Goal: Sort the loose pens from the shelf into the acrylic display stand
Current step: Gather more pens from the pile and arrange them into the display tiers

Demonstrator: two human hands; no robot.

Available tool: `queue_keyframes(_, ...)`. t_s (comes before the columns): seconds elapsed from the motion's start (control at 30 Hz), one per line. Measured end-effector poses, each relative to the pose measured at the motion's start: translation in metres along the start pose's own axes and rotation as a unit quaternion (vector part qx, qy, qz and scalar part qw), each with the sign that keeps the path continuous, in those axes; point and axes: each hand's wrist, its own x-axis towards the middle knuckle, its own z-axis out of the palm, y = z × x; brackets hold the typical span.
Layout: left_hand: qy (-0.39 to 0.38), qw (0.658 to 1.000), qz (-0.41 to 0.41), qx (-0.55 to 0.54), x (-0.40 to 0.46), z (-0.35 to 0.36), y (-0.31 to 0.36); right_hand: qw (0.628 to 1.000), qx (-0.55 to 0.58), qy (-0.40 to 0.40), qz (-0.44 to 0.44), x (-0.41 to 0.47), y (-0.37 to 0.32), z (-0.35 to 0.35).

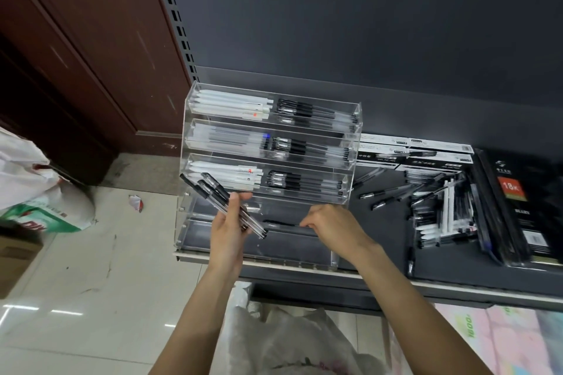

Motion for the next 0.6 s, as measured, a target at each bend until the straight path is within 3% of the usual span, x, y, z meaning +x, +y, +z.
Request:
queue_keyframes(0.13,0.005,1.0,0.003,0.017,-0.002,0.005,0.001,1.0,-0.02,-0.008,0.008,-0.008,-0.003,0.001)
queue_keyframes(0.2,0.005,1.0,0.011,0.026,-0.002,0.006,0.001,0.998,0.015,0.058,0.02,-0.016,-0.01,-0.003)
queue_keyframes(0.3,-0.006,0.999,0.017,0.038,-0.003,0.011,-0.002,0.965,0.192,0.175,0.036,-0.024,-0.031,-0.018)
queue_keyframes(0.4,-0.038,0.999,0.008,0.033,-0.005,0.02,-0.004,0.932,0.326,0.147,0.065,-0.019,-0.051,-0.027)
queue_keyframes(0.5,-0.06,0.997,0.009,0.038,-0.005,0.026,-0.004,0.924,0.352,0.127,0.082,-0.014,-0.055,-0.027)
queue_keyframes(0.6,-0.07,0.996,0.017,0.049,-0.003,0.026,-0.002,0.924,0.337,0.157,0.092,-0.016,-0.045,-0.029)
